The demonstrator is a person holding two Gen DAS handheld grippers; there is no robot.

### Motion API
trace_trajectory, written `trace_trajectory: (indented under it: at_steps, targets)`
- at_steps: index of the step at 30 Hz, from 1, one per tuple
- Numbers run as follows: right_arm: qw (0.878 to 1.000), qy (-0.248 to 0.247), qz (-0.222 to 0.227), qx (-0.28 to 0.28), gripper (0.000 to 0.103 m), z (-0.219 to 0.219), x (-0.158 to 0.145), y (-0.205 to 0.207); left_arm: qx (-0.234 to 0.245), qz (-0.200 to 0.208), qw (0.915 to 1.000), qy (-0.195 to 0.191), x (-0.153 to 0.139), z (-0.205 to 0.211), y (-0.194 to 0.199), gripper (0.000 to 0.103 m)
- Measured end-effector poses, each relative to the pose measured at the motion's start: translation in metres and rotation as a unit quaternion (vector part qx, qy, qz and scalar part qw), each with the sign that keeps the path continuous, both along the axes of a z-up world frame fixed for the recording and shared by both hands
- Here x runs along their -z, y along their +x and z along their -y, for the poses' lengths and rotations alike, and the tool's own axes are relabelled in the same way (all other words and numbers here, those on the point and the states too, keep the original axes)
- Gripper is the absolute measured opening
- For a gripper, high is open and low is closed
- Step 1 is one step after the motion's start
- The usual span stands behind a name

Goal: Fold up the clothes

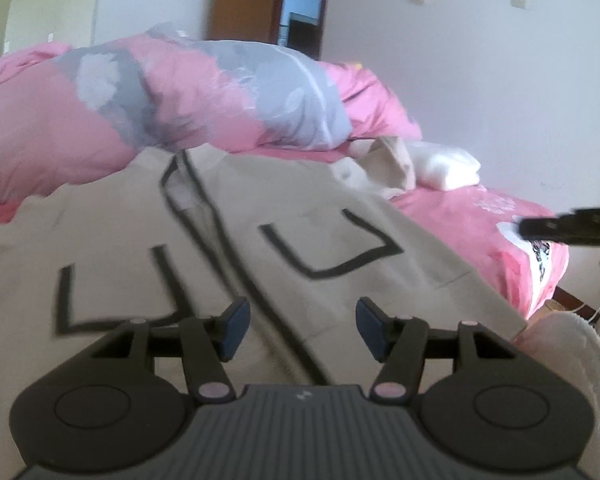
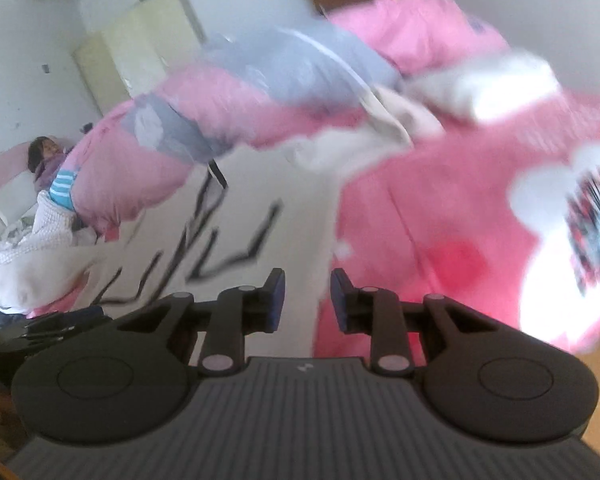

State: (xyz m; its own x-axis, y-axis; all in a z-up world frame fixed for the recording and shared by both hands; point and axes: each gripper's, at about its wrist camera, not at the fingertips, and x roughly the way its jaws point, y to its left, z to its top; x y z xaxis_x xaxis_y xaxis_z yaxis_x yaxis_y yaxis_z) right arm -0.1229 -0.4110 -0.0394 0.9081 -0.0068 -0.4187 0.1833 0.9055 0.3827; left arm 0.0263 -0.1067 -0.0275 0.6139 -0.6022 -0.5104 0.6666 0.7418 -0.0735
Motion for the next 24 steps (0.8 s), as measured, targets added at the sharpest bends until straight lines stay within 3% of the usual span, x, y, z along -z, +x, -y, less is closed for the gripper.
trace_trajectory:
  at_steps: [5, 10, 13, 21, 24]
  targets:
    - [0.997, -0.056, -0.004, -0.052, 0.020, -0.017, 0.003, 0.063, 0.015, -0.019, 0.9982, 0.055, 0.024, 0.030, 0.014, 0.057]
    - [0.983, -0.077, -0.120, -0.111, 0.019, -0.022, 0.034, 0.114, 0.020, -0.008, 0.9979, 0.061, 0.036, 0.029, 0.012, 0.061]
    - [0.982, -0.075, -0.133, -0.114, 0.019, -0.021, 0.037, 0.120, 0.019, -0.014, 0.9984, 0.051, 0.038, 0.026, 0.015, 0.062]
    - [0.980, -0.122, -0.103, -0.121, 0.020, -0.038, 0.005, 0.133, 0.024, -0.011, 0.9991, 0.032, 0.041, 0.018, 0.015, 0.062]
    - [0.976, -0.142, -0.089, -0.142, 0.020, -0.054, -0.011, 0.157, 0.025, -0.006, 0.9994, 0.023, 0.043, 0.016, 0.014, 0.062]
